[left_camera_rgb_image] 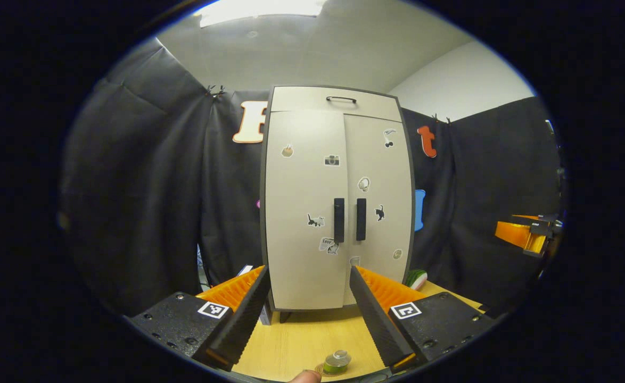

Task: Grasp the bottle in the cabinet with the left hand and place it on the coaster, then close the right door with the right hand and the left door with the left hand.

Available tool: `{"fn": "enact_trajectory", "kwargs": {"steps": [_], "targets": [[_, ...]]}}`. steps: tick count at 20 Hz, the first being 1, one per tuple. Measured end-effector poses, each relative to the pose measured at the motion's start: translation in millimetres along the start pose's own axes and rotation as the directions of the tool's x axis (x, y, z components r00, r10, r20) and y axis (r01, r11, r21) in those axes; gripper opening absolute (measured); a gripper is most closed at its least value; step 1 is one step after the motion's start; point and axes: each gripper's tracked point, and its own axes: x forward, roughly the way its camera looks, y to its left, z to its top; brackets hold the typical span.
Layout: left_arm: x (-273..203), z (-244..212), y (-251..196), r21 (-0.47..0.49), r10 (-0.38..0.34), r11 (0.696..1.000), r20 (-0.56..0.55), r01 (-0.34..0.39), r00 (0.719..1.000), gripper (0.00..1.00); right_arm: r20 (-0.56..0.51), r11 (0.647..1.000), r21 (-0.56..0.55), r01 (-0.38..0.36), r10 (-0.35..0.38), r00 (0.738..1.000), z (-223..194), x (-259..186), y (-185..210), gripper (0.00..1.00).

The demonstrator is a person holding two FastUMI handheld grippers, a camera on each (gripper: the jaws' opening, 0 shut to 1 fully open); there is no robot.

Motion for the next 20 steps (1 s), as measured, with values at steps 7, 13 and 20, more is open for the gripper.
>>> {"fn": "enact_trajectory", "kwargs": {"steps": [7, 13, 20], "targets": [[3.8, 9.0, -12.5, 0.082, -0.023, 0.996, 0.029, 0.021, 0.999, 0.94, -0.015, 1.000, -0.011, -0.008, 0.008, 1.000, -0.5, 11.3, 9.4, 0.92], [9.5, 10.6, -11.8, 0.045, -0.026, 0.999, 0.021, 0.025, 0.999, 0.96, 0.003, 1.000, -0.027, -0.012, 0.012, 1.000, 14.4, 18.4, 18.3, 0.93], [11.2, 8.1, -11.0, 0.054, -0.046, 0.998, 0.016, 0.045, 0.999, 0.96, -0.009, 0.999, -0.046, 0.003, -0.004, 1.000, 11.1, 10.5, 19.6, 0.92]]}}
